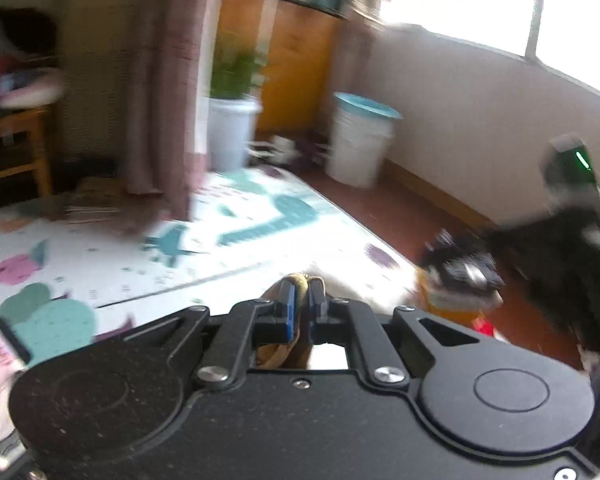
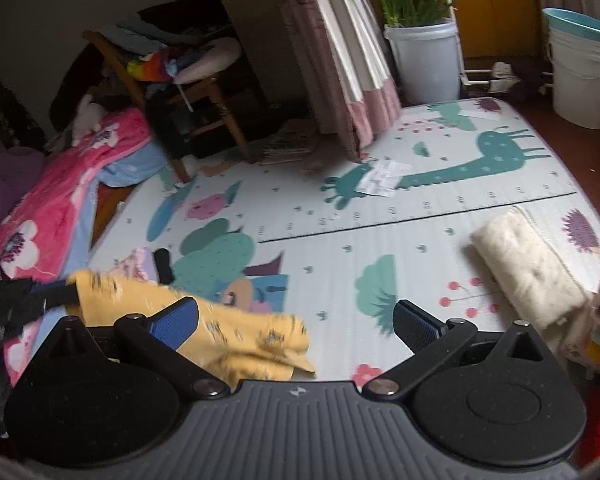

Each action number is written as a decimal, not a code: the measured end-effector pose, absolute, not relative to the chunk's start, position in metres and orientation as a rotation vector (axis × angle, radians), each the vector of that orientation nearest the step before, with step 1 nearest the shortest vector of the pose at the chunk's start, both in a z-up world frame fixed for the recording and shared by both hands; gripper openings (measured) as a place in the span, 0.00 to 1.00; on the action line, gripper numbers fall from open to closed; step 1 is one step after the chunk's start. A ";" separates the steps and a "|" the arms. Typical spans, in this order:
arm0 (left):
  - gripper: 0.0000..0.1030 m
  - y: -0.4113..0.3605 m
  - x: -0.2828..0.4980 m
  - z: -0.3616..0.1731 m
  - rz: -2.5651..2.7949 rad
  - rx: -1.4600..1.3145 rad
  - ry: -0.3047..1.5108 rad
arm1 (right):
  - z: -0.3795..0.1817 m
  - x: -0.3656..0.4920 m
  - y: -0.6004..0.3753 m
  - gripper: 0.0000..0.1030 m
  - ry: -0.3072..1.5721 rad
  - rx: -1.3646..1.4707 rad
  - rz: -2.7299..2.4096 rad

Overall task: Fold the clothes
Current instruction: 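Lift the yellow shirt with the left gripper and drop it on the mat, then grasp the yellow shirt with the left gripper while the right gripper grasps another edge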

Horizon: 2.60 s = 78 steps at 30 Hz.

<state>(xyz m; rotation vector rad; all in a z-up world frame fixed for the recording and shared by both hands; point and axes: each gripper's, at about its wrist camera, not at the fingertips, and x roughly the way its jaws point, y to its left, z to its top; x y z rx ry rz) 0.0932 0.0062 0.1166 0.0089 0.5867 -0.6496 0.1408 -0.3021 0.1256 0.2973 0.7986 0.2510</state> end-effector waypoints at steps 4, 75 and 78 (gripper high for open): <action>0.05 -0.034 0.085 0.082 -0.730 0.118 0.688 | 0.116 0.142 -0.311 1.00 0.819 0.264 0.213; 0.09 0.001 0.061 -0.296 -0.569 -0.389 1.317 | -0.239 0.201 -0.189 0.15 1.254 -0.531 1.124; 0.04 -0.012 0.062 -0.277 -0.580 -0.267 1.281 | -0.227 0.192 -0.200 0.13 1.236 -0.533 1.109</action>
